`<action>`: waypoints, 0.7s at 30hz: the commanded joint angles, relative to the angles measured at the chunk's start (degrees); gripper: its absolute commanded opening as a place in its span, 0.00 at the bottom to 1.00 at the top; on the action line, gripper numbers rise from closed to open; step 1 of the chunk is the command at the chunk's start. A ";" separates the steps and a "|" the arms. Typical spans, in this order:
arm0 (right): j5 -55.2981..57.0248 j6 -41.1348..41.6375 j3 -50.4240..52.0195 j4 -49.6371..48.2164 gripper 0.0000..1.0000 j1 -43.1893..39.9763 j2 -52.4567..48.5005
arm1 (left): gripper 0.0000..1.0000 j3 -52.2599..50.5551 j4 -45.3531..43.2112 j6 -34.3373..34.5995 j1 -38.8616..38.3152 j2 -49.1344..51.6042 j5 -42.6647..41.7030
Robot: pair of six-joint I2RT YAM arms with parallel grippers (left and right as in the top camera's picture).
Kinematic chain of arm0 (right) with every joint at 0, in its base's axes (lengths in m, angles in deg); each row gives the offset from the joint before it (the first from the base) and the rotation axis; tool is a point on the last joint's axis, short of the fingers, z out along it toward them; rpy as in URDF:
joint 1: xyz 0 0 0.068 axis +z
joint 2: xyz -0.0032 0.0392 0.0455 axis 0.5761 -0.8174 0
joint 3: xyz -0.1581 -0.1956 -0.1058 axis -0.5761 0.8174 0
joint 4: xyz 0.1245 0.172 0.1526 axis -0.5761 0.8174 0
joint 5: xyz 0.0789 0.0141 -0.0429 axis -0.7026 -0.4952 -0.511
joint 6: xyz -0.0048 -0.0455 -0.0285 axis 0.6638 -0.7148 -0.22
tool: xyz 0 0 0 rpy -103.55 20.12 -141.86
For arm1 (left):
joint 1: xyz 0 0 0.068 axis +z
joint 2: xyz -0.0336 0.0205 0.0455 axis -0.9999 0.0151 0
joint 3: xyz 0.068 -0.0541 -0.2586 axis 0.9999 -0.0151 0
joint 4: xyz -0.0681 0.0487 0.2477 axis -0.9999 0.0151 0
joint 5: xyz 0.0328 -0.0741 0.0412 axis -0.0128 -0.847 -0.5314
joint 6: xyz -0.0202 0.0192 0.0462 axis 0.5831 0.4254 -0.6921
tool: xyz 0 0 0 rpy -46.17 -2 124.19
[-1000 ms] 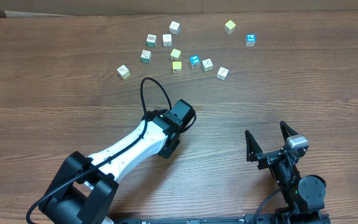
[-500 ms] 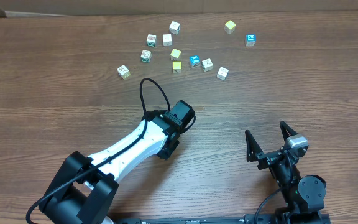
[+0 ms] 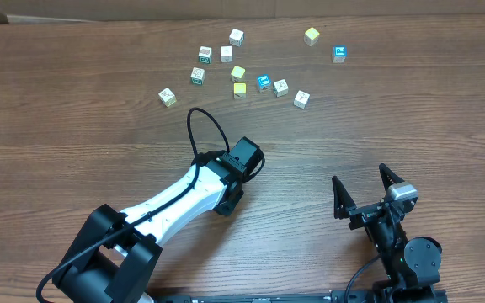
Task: Form a circle
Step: 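Lower the E block beside the green 7 block with the left gripper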
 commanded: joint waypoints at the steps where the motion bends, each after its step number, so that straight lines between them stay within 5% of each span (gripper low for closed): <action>1: 0.11 -0.26 0.57 -0.26 1.00 -0.28 0.46 | 0.39 -0.57 -0.92 0.90 0.37 0.22 -1.16; 21: 0.11 -0.26 0.57 -0.26 1.00 -0.28 0.46 | 0.34 -0.57 -2.49 -6.03 0.37 0.22 3.74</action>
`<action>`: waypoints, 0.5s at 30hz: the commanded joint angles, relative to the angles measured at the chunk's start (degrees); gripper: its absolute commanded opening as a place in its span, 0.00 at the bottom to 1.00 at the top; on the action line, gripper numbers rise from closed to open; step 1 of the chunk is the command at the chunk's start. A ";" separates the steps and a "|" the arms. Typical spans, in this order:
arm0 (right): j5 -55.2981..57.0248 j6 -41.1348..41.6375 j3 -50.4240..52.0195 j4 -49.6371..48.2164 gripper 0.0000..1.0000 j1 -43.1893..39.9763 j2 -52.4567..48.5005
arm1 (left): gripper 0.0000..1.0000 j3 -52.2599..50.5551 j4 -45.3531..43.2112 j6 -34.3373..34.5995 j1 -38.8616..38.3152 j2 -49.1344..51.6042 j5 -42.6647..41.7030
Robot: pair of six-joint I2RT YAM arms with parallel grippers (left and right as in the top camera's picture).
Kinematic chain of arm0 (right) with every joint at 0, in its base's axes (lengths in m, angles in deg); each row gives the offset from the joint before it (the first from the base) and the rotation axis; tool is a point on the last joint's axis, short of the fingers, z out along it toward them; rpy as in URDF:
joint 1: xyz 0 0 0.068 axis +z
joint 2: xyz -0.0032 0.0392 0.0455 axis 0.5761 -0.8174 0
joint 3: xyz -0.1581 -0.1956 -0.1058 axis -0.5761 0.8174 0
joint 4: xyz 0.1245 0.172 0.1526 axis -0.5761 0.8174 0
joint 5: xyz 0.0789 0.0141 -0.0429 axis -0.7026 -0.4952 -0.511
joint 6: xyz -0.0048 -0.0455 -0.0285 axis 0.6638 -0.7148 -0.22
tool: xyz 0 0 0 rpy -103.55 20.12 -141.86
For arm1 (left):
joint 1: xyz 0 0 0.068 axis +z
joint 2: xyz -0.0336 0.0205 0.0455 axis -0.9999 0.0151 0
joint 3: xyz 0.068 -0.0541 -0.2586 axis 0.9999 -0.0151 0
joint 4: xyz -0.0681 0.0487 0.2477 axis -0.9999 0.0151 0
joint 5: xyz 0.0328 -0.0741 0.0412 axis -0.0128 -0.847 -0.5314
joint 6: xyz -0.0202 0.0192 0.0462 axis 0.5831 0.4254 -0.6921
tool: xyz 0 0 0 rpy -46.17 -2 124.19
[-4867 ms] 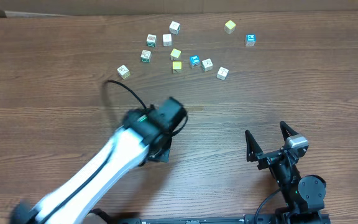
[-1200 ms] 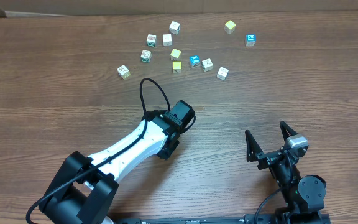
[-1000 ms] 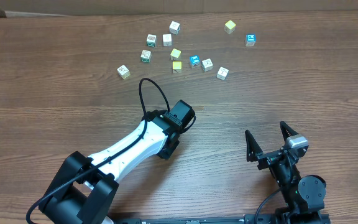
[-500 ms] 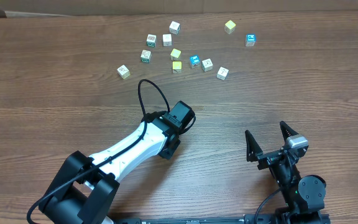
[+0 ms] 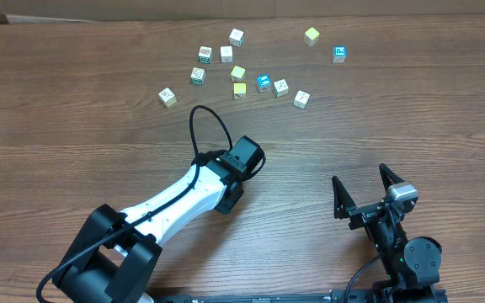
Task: Form a circle
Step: 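Lower the E block beside the green 7 block with the left gripper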
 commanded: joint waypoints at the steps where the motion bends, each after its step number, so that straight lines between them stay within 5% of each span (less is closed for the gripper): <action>1: 0.11 -0.28 0.57 -0.26 1.00 -0.28 0.46 | 0.35 -0.52 -0.52 -1.79 0.37 0.22 1.60; 15: 0.11 -0.28 0.57 -0.26 1.00 -0.28 0.46 | 0.35 -1.84 -0.44 0.13 0.42 0.24 -1.86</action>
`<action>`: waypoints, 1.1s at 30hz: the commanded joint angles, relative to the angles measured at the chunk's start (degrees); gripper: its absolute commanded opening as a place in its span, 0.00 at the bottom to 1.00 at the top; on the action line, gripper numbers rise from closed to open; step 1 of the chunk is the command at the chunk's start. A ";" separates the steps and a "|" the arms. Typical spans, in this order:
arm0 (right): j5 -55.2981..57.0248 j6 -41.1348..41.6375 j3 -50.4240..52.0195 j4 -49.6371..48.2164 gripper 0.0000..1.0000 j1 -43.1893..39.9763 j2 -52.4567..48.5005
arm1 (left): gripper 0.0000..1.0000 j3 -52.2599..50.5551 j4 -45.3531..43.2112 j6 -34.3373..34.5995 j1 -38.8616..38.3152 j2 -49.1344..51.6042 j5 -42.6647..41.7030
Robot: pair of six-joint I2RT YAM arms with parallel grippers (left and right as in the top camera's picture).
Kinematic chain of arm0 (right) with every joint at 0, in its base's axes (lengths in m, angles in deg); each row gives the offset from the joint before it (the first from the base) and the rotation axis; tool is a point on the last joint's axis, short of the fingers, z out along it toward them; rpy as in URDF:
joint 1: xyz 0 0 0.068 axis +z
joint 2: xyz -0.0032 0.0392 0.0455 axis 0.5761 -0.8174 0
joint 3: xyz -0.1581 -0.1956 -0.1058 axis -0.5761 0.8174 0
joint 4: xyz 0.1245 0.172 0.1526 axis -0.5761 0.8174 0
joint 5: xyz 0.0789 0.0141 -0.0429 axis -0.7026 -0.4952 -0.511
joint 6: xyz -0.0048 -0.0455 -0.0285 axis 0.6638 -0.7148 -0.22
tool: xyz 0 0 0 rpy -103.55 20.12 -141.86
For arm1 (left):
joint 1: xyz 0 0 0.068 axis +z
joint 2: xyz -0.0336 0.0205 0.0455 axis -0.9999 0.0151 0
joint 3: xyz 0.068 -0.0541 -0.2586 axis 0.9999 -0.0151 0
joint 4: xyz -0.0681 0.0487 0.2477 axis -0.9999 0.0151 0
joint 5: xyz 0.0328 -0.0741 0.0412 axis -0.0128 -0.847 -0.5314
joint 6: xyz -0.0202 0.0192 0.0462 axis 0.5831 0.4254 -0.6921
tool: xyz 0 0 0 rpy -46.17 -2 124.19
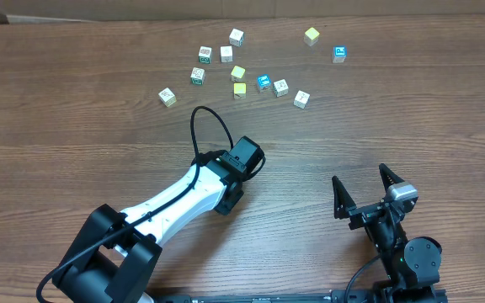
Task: Form a circle
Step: 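Lower the E block beside the green 7 block with the left gripper, then open the left gripper to release the E block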
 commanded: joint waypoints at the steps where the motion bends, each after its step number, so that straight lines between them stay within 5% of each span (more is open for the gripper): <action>1: 0.11 -0.26 0.57 -0.24 1.00 -0.28 0.44 | 0.35 -1.88 -0.92 1.66 0.42 0.24 -1.14; 33: 0.11 -0.26 0.57 -0.24 1.00 -0.28 0.46 | 0.36 -2.21 -3.54 -4.37 2.29 0.22 1.09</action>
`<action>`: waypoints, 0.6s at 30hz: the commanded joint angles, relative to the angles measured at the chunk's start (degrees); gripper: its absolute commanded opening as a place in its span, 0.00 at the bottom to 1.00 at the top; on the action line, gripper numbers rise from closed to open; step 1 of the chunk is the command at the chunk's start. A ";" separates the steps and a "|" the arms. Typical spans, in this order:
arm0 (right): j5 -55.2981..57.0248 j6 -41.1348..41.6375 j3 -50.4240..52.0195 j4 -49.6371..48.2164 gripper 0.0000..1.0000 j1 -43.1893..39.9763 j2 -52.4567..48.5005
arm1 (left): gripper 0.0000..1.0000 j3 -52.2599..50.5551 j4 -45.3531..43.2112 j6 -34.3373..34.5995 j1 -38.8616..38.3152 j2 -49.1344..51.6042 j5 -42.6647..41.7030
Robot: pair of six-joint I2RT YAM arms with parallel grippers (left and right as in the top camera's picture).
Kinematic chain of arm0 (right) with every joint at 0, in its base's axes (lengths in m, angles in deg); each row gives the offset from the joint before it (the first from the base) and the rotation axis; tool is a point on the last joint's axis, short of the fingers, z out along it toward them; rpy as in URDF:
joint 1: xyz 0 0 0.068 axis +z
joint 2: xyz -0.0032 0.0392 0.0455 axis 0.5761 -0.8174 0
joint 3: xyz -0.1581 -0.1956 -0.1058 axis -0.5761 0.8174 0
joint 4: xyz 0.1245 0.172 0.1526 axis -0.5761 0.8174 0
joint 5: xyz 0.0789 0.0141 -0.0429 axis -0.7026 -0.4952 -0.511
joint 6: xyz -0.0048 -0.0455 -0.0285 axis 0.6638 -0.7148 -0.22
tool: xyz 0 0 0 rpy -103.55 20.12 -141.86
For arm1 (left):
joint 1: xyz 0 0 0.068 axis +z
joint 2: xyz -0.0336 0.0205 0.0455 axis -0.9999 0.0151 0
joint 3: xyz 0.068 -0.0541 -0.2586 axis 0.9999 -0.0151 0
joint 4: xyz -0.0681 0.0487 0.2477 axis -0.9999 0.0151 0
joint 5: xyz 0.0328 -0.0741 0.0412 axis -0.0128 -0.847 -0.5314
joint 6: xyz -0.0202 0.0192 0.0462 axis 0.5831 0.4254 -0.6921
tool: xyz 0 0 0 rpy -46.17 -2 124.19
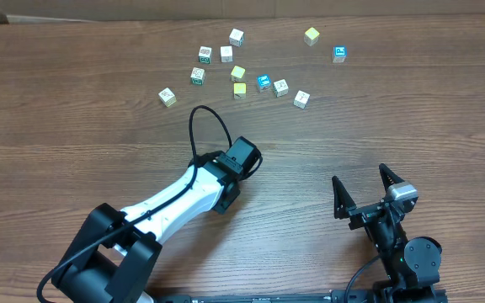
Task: Form a circle
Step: 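Open the left gripper to release the E block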
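Note:
Several small cubes lie scattered on the far part of the wooden table. Among them are a white cube, a yellow-green cube, a blue cube, a yellow cube and a pale cube at the left end. My left gripper hangs mid-table, nearer than the cubes, with its fingers hidden under the wrist's black housing. My right gripper stands open near the front right with nothing in it.
A black cable loop arches up from the left wrist toward the cubes. A pale box corner shows at the far left edge. The bases of both arms stand at the front edge.
The left wrist has shifted very slightly to the left and nearer. The cubes and the right arm are where they were.
At every earlier moment the left arm reached to mid-table short of the cubes, and the right gripper stood open at the front right. The cubes have kept the same scattered layout throughout, and only the left wrist has shifted a little.

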 commanded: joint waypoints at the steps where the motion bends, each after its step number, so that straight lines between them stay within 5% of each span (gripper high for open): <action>1: 0.09 -0.28 0.57 -0.28 1.00 -0.28 0.44 | 0.33 -0.46 -0.15 -1.09 1.46 0.22 -3.06; 3: 0.09 -0.28 0.57 -0.28 1.00 -0.28 0.44 | 0.31 -0.44 0.11 -1.09 2.16 0.15 -5.07; 14: 0.09 -0.28 0.57 -0.26 1.00 -0.28 0.46 | 0.58 0.31 2.25 0.09 2.91 -8.24 -9.73; 16: 0.09 -0.28 0.57 -0.28 1.00 -0.28 0.46 | 0.56 0.31 2.64 0.68 3.21 -10.58 -9.73; 18: 0.07 -0.28 0.57 -0.28 1.00 -0.28 0.46 | 0.40 0.31 2.80 1.68 4.04 -12.59 -9.68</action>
